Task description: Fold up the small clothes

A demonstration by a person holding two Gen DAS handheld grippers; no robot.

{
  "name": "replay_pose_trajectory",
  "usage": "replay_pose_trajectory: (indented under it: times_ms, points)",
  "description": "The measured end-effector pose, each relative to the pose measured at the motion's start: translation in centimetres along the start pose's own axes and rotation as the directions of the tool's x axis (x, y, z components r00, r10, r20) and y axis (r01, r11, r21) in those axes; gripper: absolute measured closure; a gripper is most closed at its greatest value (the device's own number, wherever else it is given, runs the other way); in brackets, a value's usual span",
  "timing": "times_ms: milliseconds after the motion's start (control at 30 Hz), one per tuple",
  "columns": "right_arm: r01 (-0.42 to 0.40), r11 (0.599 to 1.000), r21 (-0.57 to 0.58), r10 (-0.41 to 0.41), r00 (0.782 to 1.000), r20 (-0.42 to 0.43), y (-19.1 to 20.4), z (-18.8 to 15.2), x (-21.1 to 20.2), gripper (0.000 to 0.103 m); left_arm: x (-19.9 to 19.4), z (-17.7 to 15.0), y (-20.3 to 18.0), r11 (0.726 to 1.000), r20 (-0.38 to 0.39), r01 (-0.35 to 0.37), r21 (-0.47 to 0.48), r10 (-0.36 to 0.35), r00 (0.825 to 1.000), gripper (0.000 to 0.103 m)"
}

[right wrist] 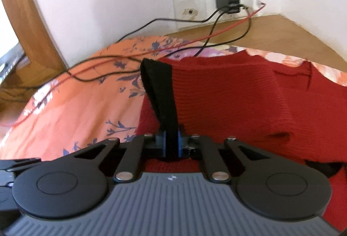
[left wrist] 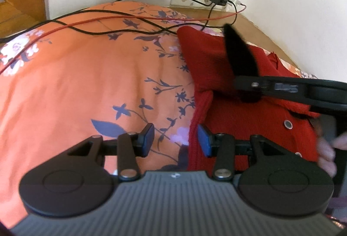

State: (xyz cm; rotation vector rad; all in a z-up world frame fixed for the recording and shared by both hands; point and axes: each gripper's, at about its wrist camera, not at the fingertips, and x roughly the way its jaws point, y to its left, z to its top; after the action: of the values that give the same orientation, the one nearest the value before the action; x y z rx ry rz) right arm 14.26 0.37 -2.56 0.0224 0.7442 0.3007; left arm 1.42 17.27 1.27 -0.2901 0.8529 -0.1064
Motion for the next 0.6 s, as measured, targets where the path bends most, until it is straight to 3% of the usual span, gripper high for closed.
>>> replay_pose_trajectory:
  times_ms: [600]
  points:
    - [-0.001, 0.991, 0.136, -0.022, 0.985, 0.171, -7.5, 3.6, -8.9, 0.094, -0.3, 2.1, -4.3, 0.997, 0.066, 0.039, 0.06, -0.043, 0.997, 0.057]
